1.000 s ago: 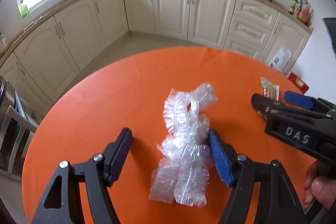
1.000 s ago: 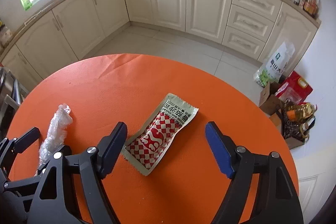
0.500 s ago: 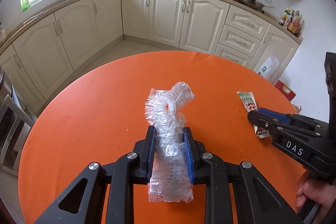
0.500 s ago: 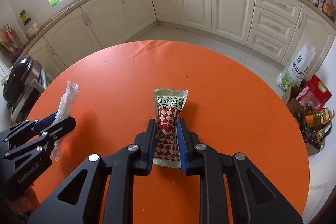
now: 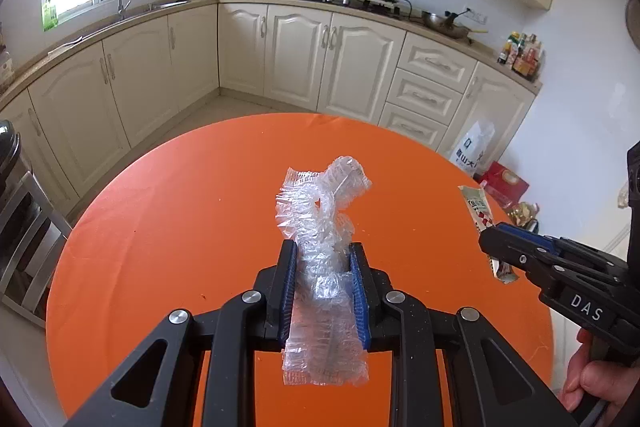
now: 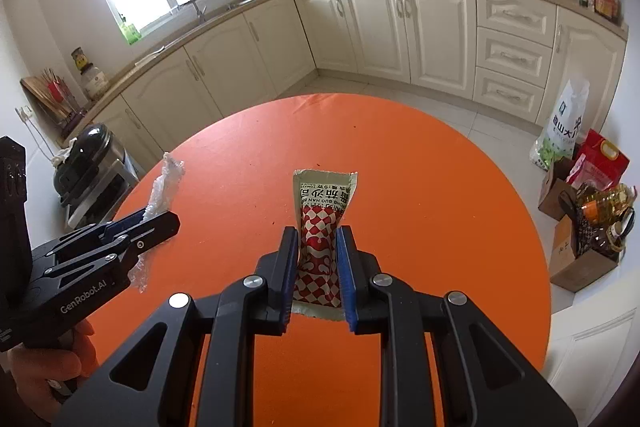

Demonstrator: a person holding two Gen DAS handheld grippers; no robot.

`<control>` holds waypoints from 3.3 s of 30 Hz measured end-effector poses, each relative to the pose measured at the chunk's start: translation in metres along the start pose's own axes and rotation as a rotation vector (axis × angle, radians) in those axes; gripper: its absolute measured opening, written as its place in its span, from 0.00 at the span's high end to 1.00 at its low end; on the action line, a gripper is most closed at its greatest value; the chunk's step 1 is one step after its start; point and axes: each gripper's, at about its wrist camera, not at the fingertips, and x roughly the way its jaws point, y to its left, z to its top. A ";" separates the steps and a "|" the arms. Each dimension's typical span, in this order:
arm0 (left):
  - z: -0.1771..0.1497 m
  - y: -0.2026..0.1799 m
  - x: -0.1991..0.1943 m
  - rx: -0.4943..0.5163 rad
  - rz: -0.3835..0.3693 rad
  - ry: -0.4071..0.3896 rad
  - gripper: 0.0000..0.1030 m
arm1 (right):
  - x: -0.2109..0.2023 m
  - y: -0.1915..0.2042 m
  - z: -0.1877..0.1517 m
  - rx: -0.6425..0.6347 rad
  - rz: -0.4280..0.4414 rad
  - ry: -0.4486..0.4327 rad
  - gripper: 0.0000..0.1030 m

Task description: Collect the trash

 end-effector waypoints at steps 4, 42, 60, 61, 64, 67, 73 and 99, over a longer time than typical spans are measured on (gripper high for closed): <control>-0.026 -0.017 -0.038 0.025 -0.017 -0.048 0.80 | -0.040 -0.002 -0.007 -0.003 0.000 -0.052 0.81; -0.102 -0.311 0.088 0.552 -0.374 0.324 0.79 | -0.149 -0.326 -0.167 0.606 -0.308 -0.085 0.81; -0.098 -0.429 0.252 0.586 -0.254 0.524 0.20 | -0.070 -0.407 -0.215 0.767 -0.294 0.069 0.48; -0.099 -0.430 0.253 0.585 -0.246 0.519 0.17 | -0.070 -0.408 -0.216 0.771 -0.301 0.065 0.43; -0.100 -0.428 0.251 0.564 -0.247 0.513 0.16 | -0.075 -0.405 -0.216 0.775 -0.322 0.058 0.26; -0.098 -0.423 0.236 0.552 -0.238 0.482 0.13 | -0.084 -0.398 -0.212 0.781 -0.346 0.039 0.11; -0.093 -0.410 0.177 0.552 -0.243 0.358 0.04 | -0.113 -0.378 -0.201 0.796 -0.378 -0.018 0.00; -0.206 -0.100 -0.222 0.171 0.037 -0.369 0.01 | -0.280 0.000 -0.070 0.190 -0.292 -0.419 0.00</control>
